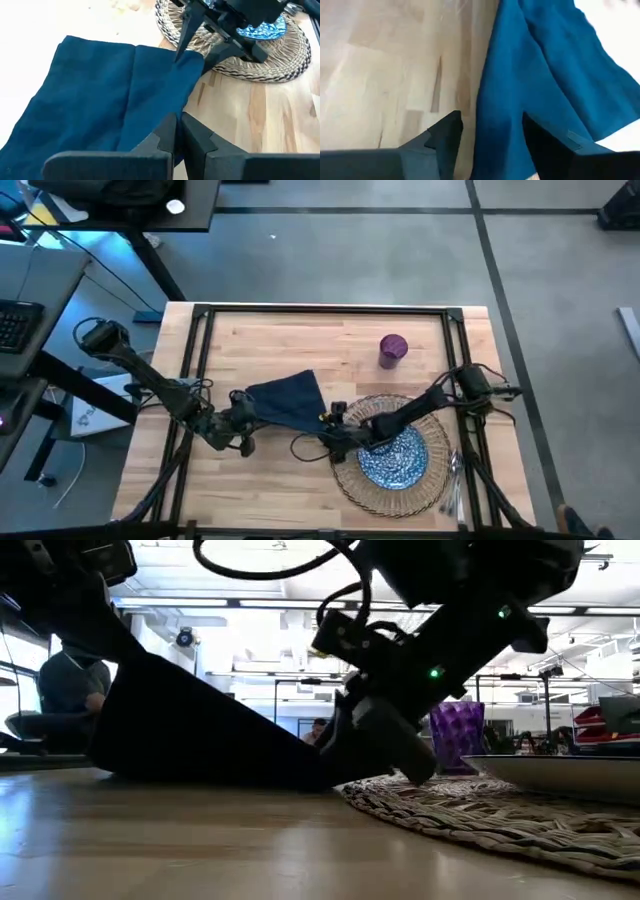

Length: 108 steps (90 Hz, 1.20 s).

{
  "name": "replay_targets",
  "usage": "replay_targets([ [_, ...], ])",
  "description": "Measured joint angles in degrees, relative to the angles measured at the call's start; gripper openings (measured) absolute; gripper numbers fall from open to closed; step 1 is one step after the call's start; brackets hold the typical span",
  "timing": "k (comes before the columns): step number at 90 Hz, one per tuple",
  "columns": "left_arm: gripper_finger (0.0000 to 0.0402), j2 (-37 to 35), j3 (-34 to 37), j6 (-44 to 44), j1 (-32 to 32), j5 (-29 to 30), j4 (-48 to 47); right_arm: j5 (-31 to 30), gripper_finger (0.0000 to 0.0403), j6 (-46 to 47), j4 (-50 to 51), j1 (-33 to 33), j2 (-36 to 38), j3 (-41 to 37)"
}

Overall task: Set table place
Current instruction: Fold the blue table napkin

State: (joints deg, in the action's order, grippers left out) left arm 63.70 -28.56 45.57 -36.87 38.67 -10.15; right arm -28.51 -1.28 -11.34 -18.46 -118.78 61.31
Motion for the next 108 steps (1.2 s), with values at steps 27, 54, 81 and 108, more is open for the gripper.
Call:
replay_targets([
  [27, 0.0, -0.02, 0.0, 3.35, -2.41, 0.05, -2.61, 7.6, 0.0006, 2.56, 9.49, 3.63, 1.7, 3.72],
  [54, 0.0, -0.02, -0.02, 9.78, -7.45, 0.57, -4.34, 22.1, 0.0, -3.24, 32.06, 5.83, 2.23, 20.11],
  [81, 0.0, -0.02, -0.06, 16.73, -11.74, 5.74, -9.67, 23.68, 0.0, -2.66, 40.5, 7.47, 2.29, 28.3],
  [108, 0.0, -0.02, 1.08, 28.15, -8.97, 15.98, -23.04, 16.65, 0.0, -3.1, 36.58, 14.65, 2.03, 23.58],
])
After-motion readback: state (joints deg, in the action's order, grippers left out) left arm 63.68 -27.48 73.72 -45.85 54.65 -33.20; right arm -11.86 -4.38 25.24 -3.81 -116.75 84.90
